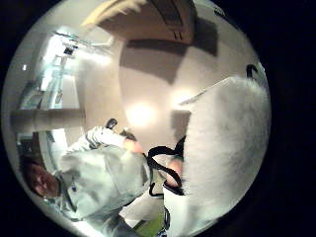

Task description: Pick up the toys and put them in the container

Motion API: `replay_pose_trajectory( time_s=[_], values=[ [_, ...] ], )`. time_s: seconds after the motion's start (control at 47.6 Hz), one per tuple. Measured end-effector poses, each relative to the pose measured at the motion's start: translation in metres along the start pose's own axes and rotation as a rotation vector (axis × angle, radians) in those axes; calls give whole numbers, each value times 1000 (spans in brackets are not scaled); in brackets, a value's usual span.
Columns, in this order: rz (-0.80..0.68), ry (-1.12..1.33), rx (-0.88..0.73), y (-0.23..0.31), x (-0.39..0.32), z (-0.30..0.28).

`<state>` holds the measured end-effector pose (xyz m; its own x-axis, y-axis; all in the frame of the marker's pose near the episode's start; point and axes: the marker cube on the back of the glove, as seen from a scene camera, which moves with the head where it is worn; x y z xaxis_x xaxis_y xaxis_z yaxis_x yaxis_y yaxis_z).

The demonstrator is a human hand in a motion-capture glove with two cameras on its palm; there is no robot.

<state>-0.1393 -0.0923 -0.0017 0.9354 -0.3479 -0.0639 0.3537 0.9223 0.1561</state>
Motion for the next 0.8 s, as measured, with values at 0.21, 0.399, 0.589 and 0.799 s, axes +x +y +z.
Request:
replay_pose_trajectory(
  time_s=[0.21, 0.399, 0.589, 0.799],
  values=[
    [49, -9, 133, -29, -47, -102],
    [92, 120, 272, -124, -19, -142],
    [57, -48, 378, -172, -103, -152],
    [188, -70, 235, -225, -104, -129]
  ],
)
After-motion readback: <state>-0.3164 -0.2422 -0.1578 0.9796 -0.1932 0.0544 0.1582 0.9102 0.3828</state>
